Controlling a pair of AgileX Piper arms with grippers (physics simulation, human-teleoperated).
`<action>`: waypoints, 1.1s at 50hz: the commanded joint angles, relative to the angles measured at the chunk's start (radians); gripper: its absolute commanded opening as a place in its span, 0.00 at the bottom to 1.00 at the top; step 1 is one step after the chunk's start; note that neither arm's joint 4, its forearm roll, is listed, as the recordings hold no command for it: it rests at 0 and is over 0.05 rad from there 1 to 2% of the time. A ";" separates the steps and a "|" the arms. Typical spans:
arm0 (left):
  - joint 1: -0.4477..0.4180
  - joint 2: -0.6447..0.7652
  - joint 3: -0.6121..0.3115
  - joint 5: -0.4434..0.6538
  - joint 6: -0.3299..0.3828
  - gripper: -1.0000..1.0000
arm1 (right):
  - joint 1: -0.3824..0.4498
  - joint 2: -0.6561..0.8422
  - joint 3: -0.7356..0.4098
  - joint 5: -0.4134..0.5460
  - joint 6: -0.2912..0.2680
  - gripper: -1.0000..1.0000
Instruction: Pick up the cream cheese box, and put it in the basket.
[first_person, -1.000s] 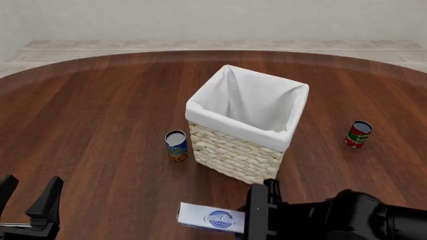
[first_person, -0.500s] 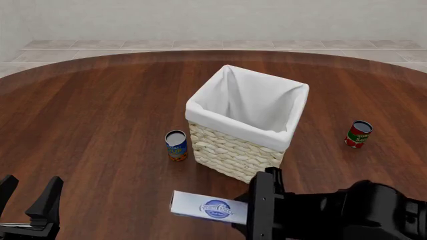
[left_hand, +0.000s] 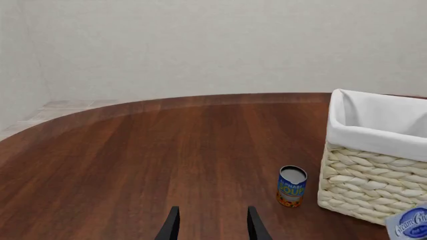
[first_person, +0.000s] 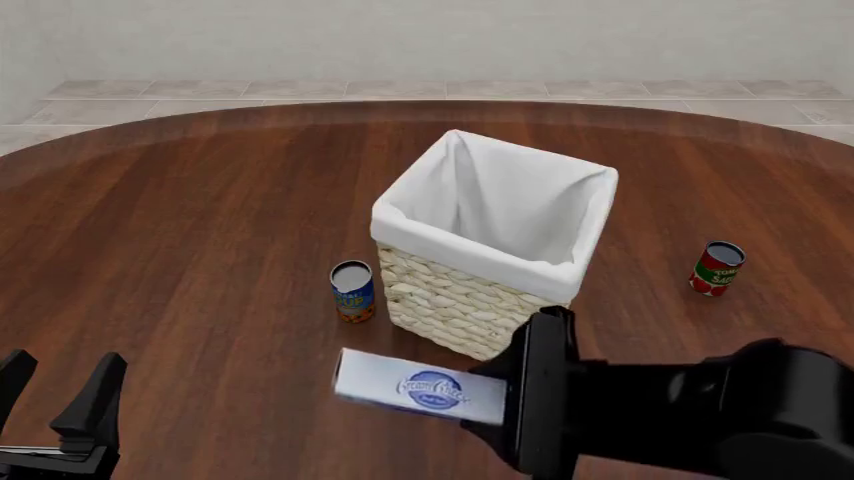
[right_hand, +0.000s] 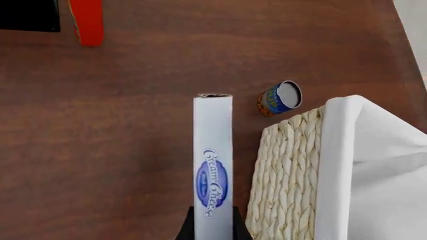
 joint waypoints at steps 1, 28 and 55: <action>-0.001 -0.012 -0.001 0.007 -0.001 1.00 | -0.014 -0.028 -0.028 0.007 0.008 0.00; -0.002 -0.009 -0.001 0.005 0.001 1.00 | -0.027 -0.077 -0.090 0.039 -0.002 0.00; -0.002 -0.022 -0.001 0.016 0.001 1.00 | -0.047 -0.106 -0.174 0.071 -0.026 0.00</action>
